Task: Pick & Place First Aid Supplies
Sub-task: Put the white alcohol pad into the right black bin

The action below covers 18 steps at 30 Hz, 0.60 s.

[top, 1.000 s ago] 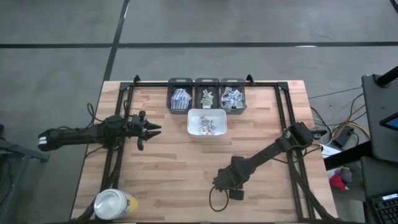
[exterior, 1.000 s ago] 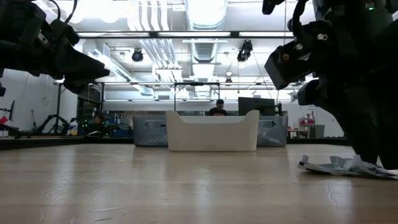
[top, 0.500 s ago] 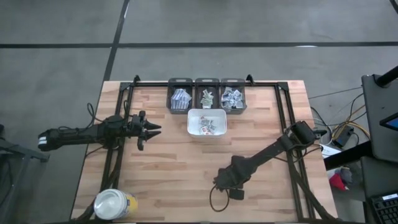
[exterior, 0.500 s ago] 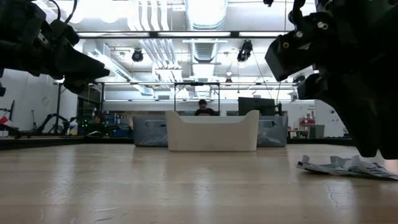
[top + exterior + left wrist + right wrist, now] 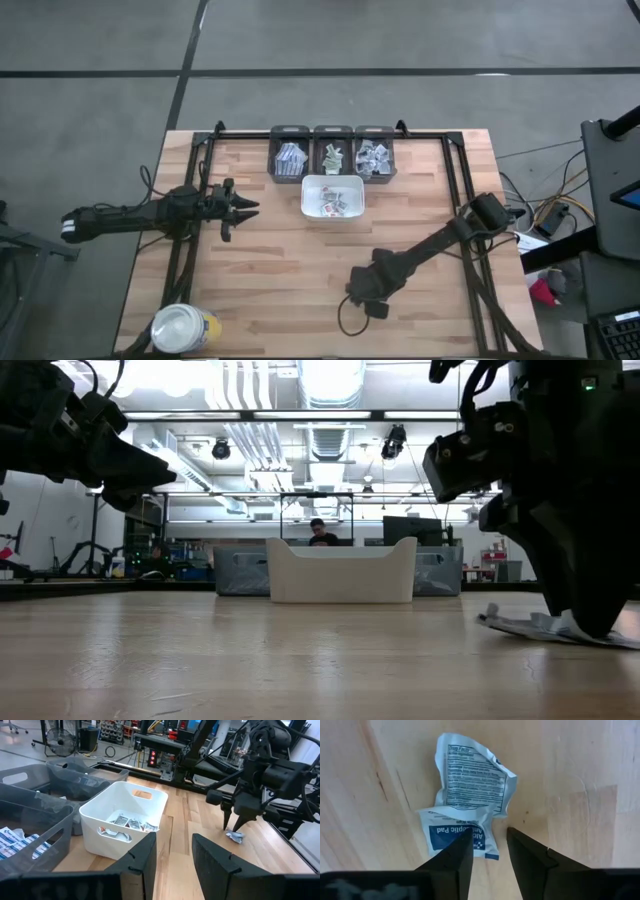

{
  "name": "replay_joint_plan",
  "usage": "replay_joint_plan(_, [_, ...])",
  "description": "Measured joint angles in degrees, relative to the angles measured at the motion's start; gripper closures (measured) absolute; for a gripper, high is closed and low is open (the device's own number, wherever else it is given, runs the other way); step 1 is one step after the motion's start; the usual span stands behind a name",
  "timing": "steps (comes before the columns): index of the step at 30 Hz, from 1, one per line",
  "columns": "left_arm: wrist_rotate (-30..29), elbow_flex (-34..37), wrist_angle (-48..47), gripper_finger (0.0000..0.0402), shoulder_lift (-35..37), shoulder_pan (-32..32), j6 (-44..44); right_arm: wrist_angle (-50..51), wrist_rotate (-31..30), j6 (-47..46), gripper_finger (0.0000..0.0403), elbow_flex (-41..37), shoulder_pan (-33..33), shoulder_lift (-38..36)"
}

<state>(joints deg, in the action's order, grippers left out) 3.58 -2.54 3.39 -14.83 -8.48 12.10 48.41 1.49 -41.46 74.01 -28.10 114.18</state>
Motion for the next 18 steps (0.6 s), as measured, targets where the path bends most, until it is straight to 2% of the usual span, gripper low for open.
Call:
replay_joint_plan(5, [-0.01,0.0,0.01,0.0282,0.0,0.0,0.27,-0.18,0.05,-0.41,0.0303,-0.5,0.02,-0.06])
replay_joint_plan(18, [-0.01,-0.01,0.01,0.0282,0.0,0.01,0.33,1.8,0.73,-1.16,0.0392,0.29,0.01,-1.0])
